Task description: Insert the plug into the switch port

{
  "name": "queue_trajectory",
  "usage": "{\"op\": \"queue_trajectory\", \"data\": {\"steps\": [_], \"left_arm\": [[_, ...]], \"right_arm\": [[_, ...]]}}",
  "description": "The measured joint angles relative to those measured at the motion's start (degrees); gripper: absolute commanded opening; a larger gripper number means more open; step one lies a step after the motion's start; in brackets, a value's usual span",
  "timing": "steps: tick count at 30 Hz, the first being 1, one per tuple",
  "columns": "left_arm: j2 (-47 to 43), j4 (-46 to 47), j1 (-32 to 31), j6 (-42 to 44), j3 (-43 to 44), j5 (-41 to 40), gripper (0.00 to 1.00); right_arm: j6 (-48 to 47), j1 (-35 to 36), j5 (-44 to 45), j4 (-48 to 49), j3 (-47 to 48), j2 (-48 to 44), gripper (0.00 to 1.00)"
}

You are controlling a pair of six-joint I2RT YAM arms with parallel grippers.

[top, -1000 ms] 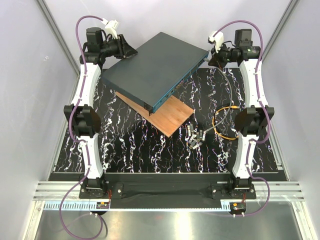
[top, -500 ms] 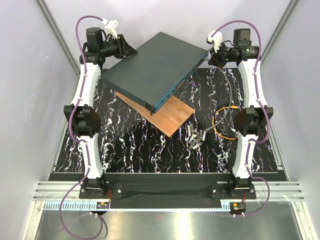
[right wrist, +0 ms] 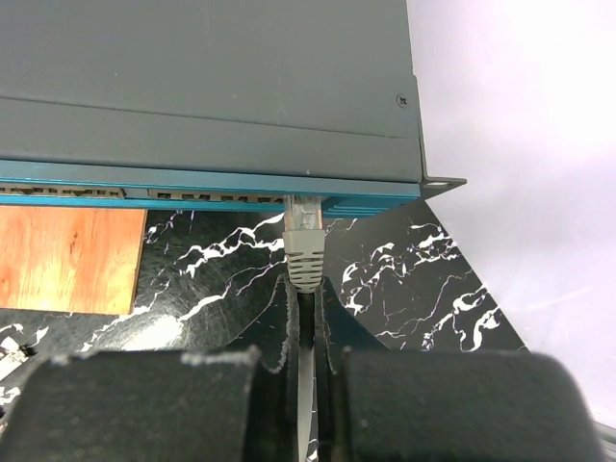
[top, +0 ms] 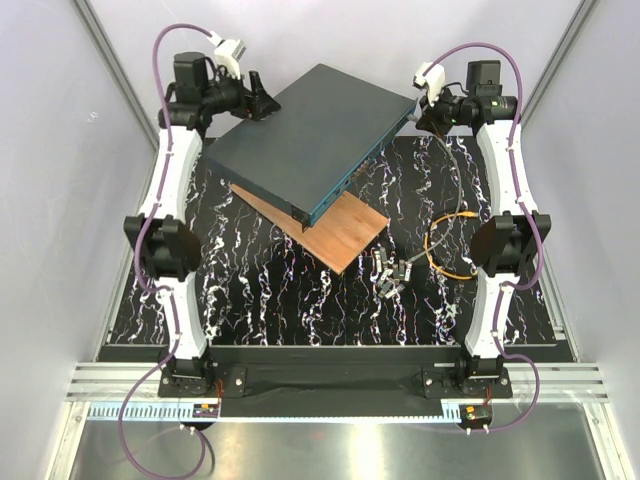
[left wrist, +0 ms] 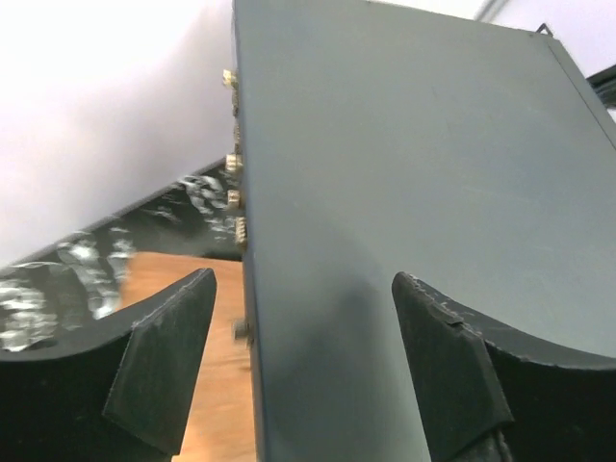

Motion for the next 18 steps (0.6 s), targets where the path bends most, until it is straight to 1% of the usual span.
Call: {"op": "queue_trajectory", "data": {"steps": [4,7,9,10,12,13,15,18], "left_arm": [[-6.78,-5.62,-0.94,9.42,-0.15,-4.42,0.82],[-15.39,-8.07,-4.24,17.35,-4.57,-9.60,0.86],[-21.24,-8.11,-9.94,22.23,-9.11,-13.62,0.89],[-24.22,-8.13,-13.20,25.09,-11.89,-16.02,0.92],[-29.16,-7.45,-21.09,30.80,-17.40,-22.27,0.95],[-30.80,-7.37,-25.05,33.55,-19.76,-25.55,0.99],[-32.04,-7.63,-31.74,38.12,-22.91,-31.34,0.99],[-31.45,-8.07,-37.99,42.66,-25.62,-39.80,0.99]], "right_arm": [[0.85,0.00,0.02,0.04,-0.02,-0.02,0.00],[1.92,0.00,0.04,0.35,-0.22,-0.04,0.00],[2.73,0.00,0.04,0.48,-0.28,-0.09,0.00],[3.15,0.00,0.04,0.57,-0.35,-0.15,0.00],[3.80,0.00,0.04,0.85,-0.57,-0.24,0.00],[4.09,0.00,0.04,0.87,-0.63,-0.26,0.00],[4.52,0.00,0.04,0.90,-0.66,-0.26,0.00],[5.11,0.00,0.04,0.94,-0.66,-0.26,0.00]]}}
